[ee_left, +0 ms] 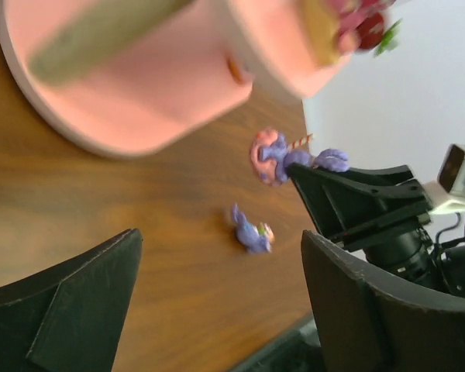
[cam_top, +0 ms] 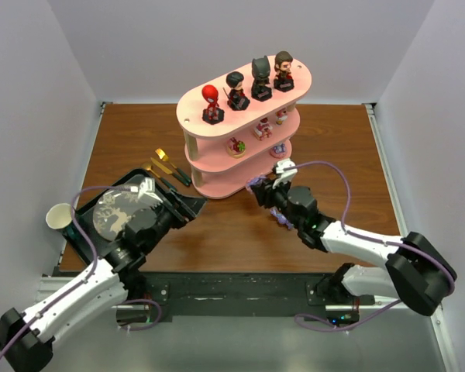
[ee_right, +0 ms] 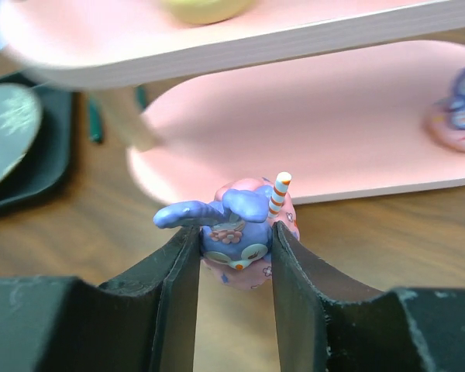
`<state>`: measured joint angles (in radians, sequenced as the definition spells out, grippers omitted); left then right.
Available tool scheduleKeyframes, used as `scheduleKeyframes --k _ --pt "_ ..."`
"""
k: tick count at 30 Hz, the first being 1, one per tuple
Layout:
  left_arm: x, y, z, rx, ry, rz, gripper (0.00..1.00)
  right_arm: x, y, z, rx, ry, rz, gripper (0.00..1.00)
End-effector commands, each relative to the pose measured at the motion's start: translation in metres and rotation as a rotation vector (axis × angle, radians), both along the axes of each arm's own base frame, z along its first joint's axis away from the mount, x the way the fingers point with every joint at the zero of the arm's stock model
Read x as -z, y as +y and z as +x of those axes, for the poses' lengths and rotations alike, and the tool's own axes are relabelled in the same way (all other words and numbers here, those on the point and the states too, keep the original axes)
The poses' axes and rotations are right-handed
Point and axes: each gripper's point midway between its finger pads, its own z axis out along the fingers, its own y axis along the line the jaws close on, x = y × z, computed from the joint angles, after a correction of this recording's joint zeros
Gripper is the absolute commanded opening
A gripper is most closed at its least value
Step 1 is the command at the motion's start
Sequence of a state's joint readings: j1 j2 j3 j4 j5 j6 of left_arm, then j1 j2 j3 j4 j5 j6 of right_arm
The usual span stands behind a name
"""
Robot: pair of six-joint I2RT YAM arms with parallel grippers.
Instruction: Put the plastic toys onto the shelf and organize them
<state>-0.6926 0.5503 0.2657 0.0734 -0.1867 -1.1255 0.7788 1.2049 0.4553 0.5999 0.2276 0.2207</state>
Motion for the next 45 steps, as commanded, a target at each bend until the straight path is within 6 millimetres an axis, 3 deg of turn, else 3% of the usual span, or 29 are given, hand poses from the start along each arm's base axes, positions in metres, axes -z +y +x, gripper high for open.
scheduleKeyframes --k 1,2,4,5,10,13,14,24,45 --pt "-0.048 0.045 0.018 -0.121 -0.189 0.346 0.90 -0.001 -0.010 0.025 -0.028 -0.034 0.055 0.00" --pt "-0.063 0.049 0.018 -0.126 -0.222 0.383 0.90 -0.009 -0.011 0.030 -0.025 -0.065 0.096 0.00" --pt "-0.069 0.062 0.020 -0.129 -0.260 0.528 0.91 0.005 -0.018 0.041 -0.010 -0.032 0.130 0.00" --pt "-0.083 0.067 0.020 -0.143 -0.287 0.557 0.92 -0.001 -0.020 0.047 0.003 -0.056 0.164 0.00" --pt "-0.106 0.096 0.019 -0.203 -0.399 0.755 0.94 -0.006 -0.018 0.067 -0.036 -0.090 0.302 0.00" --pt "-0.104 0.105 0.017 -0.243 -0.449 0.774 0.94 -0.009 -0.015 0.077 -0.044 -0.127 0.315 0.00" --pt "-0.092 0.105 0.018 -0.238 -0.440 0.784 0.94 -0.010 -0.015 0.080 -0.037 -0.131 0.312 0.00" --pt "-0.082 0.099 0.025 -0.204 -0.434 0.802 0.94 -0.008 -0.021 0.115 0.010 -0.154 0.269 0.00" --pt "-0.081 0.112 0.030 -0.248 -0.421 0.797 0.94 0.030 -0.020 0.144 0.025 -0.088 0.238 0.00"
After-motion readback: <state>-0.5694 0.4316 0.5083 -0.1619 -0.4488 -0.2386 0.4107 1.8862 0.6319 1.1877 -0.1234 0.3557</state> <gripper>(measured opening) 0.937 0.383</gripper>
